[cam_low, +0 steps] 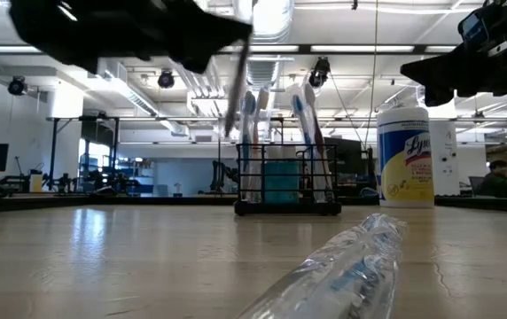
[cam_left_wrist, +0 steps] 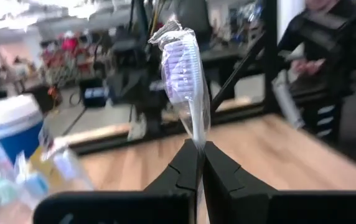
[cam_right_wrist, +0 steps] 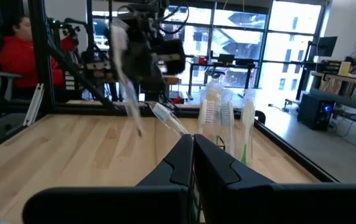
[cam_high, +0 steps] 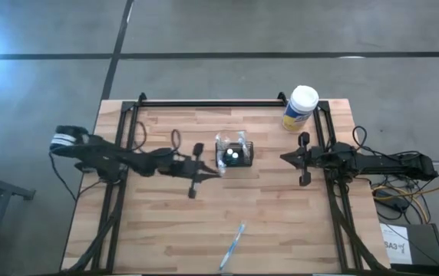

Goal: Pick & Place toothbrushing station
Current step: Put the violet toothbrush into the black wire organizer

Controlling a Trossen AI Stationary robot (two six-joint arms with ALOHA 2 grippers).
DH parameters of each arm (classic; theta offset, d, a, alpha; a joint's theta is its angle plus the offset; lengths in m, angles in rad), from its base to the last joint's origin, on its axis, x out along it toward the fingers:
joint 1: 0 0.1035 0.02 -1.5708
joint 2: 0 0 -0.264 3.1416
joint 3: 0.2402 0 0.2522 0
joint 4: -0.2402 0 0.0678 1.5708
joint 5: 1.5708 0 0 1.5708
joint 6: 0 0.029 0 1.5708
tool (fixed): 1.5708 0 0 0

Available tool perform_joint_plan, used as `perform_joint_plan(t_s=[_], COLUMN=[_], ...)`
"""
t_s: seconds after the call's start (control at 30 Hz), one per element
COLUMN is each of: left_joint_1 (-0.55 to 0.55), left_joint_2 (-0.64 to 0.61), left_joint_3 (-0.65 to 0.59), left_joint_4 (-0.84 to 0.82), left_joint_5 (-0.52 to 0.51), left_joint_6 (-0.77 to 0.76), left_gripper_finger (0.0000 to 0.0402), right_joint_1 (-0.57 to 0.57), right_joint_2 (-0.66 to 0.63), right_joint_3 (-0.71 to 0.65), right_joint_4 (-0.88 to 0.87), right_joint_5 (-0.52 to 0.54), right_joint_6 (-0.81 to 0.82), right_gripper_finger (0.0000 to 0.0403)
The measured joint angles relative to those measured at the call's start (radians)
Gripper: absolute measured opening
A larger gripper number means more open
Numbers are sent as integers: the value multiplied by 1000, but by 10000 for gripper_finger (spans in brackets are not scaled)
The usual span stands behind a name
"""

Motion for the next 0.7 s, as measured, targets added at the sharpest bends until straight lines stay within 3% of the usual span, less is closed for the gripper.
perform_joint_plan(t_s=[0.3,0.7], left_joint_1=[125,166], left_joint_2=[76,65], left_joint_3=[109,107], left_joint_4=[-13,-22], left_joint_5=[15,-33], left_joint_6=[20,70], left_gripper_finger=[6,5], right_joint_1=[0,0], right_joint_2=[-1,-1], right_joint_3=[0,0], right_joint_4=[0,0], right_joint_5=[0,0], right_joint_6=[0,-15], right_gripper_finger=[8,8])
